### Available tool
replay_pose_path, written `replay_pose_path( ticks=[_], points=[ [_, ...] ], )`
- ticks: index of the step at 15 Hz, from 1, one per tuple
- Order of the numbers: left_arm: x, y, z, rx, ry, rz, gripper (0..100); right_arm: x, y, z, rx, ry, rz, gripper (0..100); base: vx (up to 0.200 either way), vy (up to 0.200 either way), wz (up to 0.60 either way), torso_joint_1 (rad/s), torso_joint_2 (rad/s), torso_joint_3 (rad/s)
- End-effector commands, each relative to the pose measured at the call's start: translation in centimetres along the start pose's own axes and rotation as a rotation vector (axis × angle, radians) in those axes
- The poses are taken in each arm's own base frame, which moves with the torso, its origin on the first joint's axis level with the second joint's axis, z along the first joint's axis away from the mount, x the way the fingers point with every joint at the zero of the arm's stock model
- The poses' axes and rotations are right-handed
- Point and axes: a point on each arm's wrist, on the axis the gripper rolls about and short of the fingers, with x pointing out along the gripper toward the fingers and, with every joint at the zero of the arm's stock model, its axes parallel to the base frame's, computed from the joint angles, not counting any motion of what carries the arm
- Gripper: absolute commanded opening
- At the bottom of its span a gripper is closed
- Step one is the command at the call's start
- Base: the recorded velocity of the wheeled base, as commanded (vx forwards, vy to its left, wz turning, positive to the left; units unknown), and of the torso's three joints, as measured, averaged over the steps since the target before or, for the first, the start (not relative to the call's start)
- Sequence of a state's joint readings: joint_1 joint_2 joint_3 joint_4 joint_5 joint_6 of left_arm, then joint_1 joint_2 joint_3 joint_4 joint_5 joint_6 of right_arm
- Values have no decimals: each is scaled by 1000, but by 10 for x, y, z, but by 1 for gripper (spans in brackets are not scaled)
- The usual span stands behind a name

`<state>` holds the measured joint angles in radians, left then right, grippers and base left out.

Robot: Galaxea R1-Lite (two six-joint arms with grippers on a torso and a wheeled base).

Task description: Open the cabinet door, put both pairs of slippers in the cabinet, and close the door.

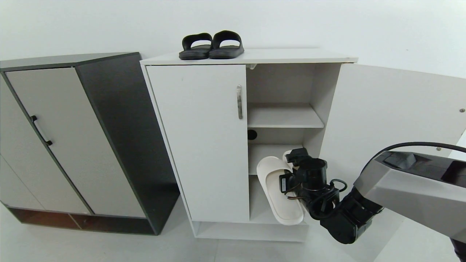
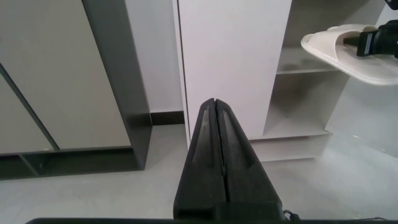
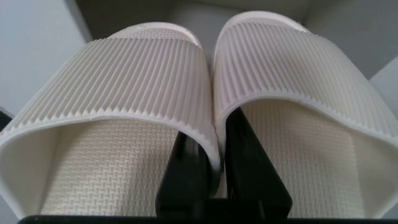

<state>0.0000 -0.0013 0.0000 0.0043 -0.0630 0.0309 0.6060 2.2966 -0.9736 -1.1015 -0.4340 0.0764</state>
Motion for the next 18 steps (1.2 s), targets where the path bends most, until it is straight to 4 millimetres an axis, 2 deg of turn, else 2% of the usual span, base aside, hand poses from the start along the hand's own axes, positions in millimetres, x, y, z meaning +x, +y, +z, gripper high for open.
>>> replay_pose_path(
  ticks=[1,11,17,18],
  points=[
    [0,0,0,0,2,0,0,0,1,-1,-2,4,1,0,0,0,0,2,2,-95],
    [0,0,0,0,2,0,0,10,4,4,28,-57,-6,0,0,0,0,2,2,-184],
    [0,0,0,1,2,0,0,30,2,1,59,-130,-84,0,0,0,0,2,2,-103],
    [0,0,0,1,2,0,0,31,1,-1,59,-126,-87,0,200,0,0,7,2,-12]
  ],
)
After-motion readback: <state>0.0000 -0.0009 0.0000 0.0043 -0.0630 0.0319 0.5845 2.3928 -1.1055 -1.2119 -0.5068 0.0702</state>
